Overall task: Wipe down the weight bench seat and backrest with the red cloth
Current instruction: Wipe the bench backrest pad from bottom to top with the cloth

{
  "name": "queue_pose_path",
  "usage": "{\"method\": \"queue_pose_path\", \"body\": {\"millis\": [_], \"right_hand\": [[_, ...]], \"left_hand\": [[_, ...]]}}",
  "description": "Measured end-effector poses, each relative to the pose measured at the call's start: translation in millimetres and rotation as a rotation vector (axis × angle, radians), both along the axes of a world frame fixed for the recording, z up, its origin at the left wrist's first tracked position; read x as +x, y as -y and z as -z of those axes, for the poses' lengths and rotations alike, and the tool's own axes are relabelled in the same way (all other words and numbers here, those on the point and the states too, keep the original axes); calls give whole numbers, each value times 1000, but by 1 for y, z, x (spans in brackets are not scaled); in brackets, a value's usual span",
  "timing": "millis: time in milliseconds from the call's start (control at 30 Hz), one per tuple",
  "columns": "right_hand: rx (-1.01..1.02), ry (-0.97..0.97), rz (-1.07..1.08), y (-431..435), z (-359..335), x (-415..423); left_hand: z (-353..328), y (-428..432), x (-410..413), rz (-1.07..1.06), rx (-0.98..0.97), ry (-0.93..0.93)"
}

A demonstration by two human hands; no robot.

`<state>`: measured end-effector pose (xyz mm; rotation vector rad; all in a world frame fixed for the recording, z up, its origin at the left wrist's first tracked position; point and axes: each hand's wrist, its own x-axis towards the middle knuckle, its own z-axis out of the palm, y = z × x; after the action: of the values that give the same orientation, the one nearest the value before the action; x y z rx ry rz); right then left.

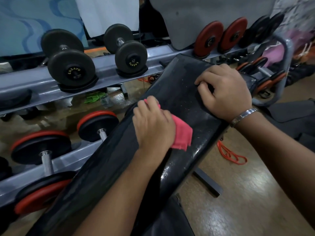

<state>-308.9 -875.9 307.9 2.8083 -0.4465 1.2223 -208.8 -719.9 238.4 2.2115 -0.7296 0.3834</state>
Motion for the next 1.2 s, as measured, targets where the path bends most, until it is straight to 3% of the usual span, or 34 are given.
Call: {"method": "queue_pose_path", "body": {"millis": [67, 200, 300, 467, 633, 700, 767, 967, 1100, 1200], "right_hand": [[1, 10, -2, 0, 0, -1], [5, 11, 2, 0, 0, -1], [4, 26, -4, 0, 1, -1], [1, 26, 8, 1, 1, -1], [-7, 33, -8, 3, 2, -3], [-14, 45, -25, 4, 3, -3], [-23, 65, -28, 5, 4, -3], [-18, 89, -33, 4, 3, 0], [1, 106, -19, 4, 4, -1], [6, 109, -25, 5, 5, 1]], "left_hand": [[-5, 7, -19, 7, -17, 55], [9, -19, -66, 251, 38, 215], [17, -32, -50, 299, 84, 293], [-2, 0, -28, 12, 29, 73], [5, -17, -76, 231, 63, 173], [13, -32, -52, 273, 24, 140], [19, -36, -9, 170, -37, 75], [-5, 12, 81, -1, -58, -269], [5, 3, 49, 181, -106, -1], [11, -6, 69, 305, -118, 56]]}}
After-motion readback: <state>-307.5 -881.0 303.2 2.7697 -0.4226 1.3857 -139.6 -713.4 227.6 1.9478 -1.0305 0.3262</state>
